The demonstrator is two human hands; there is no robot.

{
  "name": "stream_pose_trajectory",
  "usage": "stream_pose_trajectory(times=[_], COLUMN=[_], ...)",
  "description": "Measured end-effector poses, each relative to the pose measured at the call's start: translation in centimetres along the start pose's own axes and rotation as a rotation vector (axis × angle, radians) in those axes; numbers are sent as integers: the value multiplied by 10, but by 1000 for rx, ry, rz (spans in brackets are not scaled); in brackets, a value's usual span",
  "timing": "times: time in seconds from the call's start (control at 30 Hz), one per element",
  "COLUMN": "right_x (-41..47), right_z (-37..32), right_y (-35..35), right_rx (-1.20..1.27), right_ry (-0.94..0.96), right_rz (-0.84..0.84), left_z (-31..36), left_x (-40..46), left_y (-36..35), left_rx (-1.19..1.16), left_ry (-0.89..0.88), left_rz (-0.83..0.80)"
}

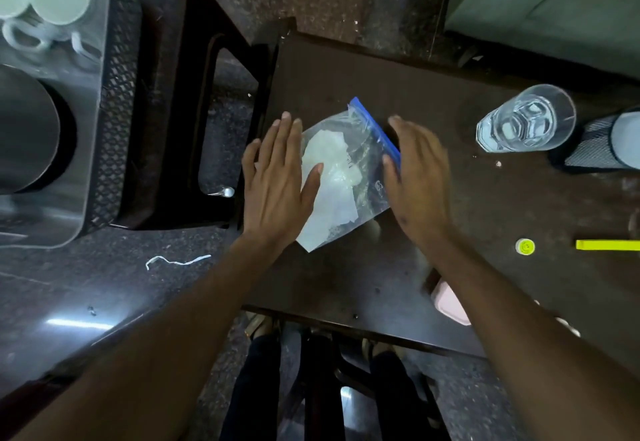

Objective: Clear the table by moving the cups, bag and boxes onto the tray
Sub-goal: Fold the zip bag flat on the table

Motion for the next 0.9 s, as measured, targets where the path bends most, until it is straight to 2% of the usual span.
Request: stream_pose_trajectory(times=[0.07, 0.17, 0.27, 0.4, 0.5, 0.6, 0.67, 0.7, 0.8, 0.9], right_x=[-19, -45, -61, -60, -51, -39, -31, -27, -13, -6], right_z=[20, 44, 49, 40, 40, 44, 43, 41, 31, 25], right_y=[12, 10, 1, -7, 1, 8, 0, -4, -11, -13], right_rx=[-6, 95, 163, 252, 335, 715, 1024, 1101, 1136, 1112], right_ry=[-174, -442, -585, -573, -570, -635, -671, -668, -600, -551], right_rz=[40, 19, -3, -47, -21, 33, -4, -42, -161, -189], left_z=[11, 28, 35, 30, 9, -14, -23, -28, -32, -29], left_x=[20, 50, 67, 77, 72, 61, 52, 48, 38, 30], left_y=[8, 4, -3, -2, 0, 4, 3, 0, -9, -16], left_rx=[-30, -59, -88, -186, -455, -784, -965, -1017, -1106, -1136], left_ry=[26, 46, 76, 148, 229, 303, 349, 376, 413, 402], left_rz=[13, -55, -119, -176, -208, -220, -233, -243, -320, -402])
Point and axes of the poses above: each hand's wrist, its own x-axis towards the middle knuckle, its own y-axis out of the back of the hand, z = x × y, the point moved 9 cm from there along x, towards the middle knuckle, and after that the axes turned 4 degrees about -z, right-handed, at the moved point
